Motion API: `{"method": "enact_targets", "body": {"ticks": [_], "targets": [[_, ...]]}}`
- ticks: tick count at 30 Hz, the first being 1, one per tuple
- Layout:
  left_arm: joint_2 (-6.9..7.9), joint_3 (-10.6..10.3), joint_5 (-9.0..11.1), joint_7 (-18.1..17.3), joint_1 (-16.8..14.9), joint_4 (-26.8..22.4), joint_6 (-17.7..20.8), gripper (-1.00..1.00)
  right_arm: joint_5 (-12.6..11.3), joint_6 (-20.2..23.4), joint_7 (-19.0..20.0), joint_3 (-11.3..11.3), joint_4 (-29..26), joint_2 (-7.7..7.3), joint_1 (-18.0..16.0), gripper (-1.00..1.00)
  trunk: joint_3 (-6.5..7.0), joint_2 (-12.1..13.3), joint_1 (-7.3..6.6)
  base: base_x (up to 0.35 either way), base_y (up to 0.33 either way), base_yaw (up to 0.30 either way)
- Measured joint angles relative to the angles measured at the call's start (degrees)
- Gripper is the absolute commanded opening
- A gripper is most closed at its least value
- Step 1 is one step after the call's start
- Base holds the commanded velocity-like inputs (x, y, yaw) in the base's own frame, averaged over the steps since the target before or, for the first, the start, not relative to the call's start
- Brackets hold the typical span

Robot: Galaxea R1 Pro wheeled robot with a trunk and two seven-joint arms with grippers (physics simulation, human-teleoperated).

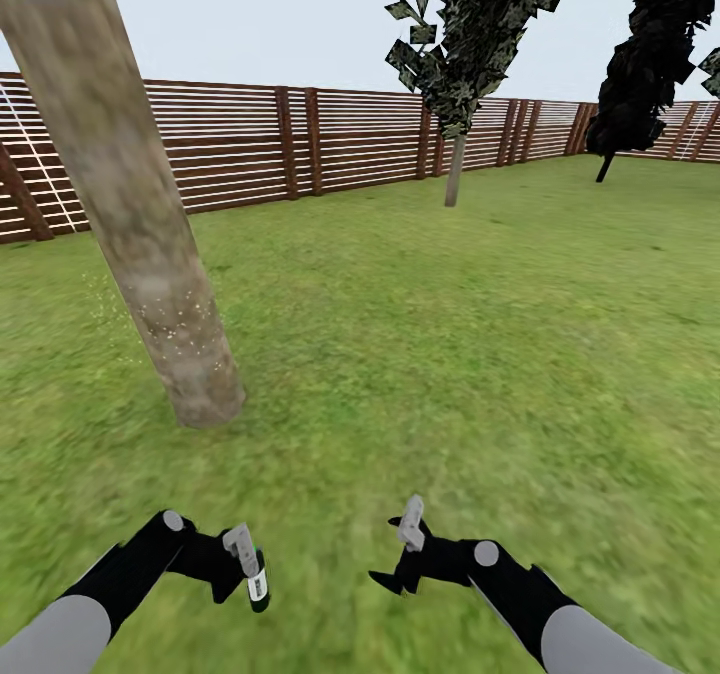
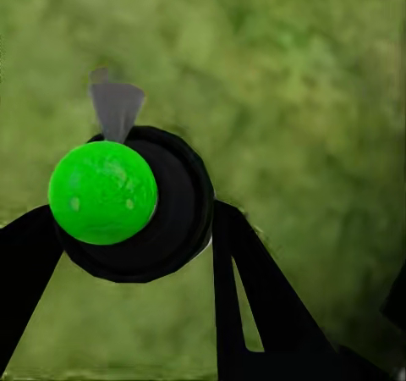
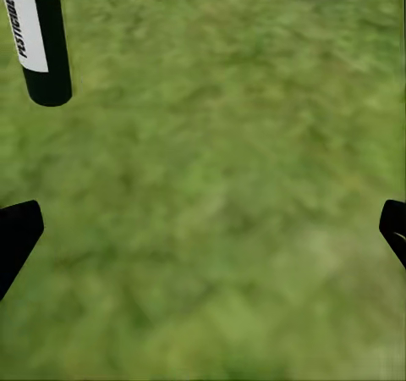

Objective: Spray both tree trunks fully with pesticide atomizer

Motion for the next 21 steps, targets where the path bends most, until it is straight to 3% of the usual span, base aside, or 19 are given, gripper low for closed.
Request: {"method": "enact_targets", "body": {"ticks": [1, 3, 5, 10, 11, 14, 16, 21], "targets": [[0.31, -1.03, -2.66, -0.07, 2.38, -3.78, 3.68, -1.0, -2.17, -3.35, -2.92, -0.08, 0.44, 0.8, 0.01, 1.0, -0.01, 0.0, 0.0, 0.0, 0.0, 0.0], [-0.86, -1.81, -4.05, -0.12, 2.55, -4.14, 3.79, -1.0, -2.13, -3.66, 2.73, -0.2, 0.54, 0.95, 0.0, 1.0, 0.0, 0.0, 0.0, 0.0, 0.0, 0.0], [-1.19, -1.89, -4.33, -0.17, 2.5, -4.2, 2.13, -1.0, -2.14, -3.71, 5.33, -0.34, 0.51, 0.98, 0.0, 1.0, 0.0, 0.0, 0.0, 0.0, 0.0, 0.0], [-1.46, -1.84, -4.24, -0.25, 2.41, -4.25, 0.83, -1.0, -2.08, -3.54, 6.49, -0.35, -2.3, 1.11, 0.0, 1.0, 0.0, 0.0, 0.0, 0.0, 0.0, 0.0], [-1.46, -1.84, -4.24, -0.29, 2.4, -4.4, 0.83, -1.0, -2.07, -3.53, 6.68, -0.35, -2.43, 1.14, 0.0, -1.0, 0.0, 0.0, 0.0, 0.0, 0.0, 0.0], [-1.51, -1.9, -4.26, -0.32, 2.39, -5.18, 0.82, -1.0, -2.07, -3.48, 7.31, -0.29, -3.39, 1.21, 0.0, -1.0, 0.0, 0.0, 0.0, 0.0, 0.0, 0.0], [-1.86, -1.94, -4.4, -0.32, 2.39, -6.0, 0.8, -1.0, -1.97, -3.4, 9.88, -0.27, -4.87, 1.34, 0.0, -1.0, 0.0, 0.0, 0.0, 0.0, 0.0, 0.0], [-3.18, -2.17, -4.52, -0.48, 1.28, -6.41, -0.87, -1.0, 1.99, -2.22, 10.94, -0.31, -6.42, 1.49, -0.08, -1.0, 0.0, 0.0, 0.0, 0.0, 0.0, 0.0]]}}
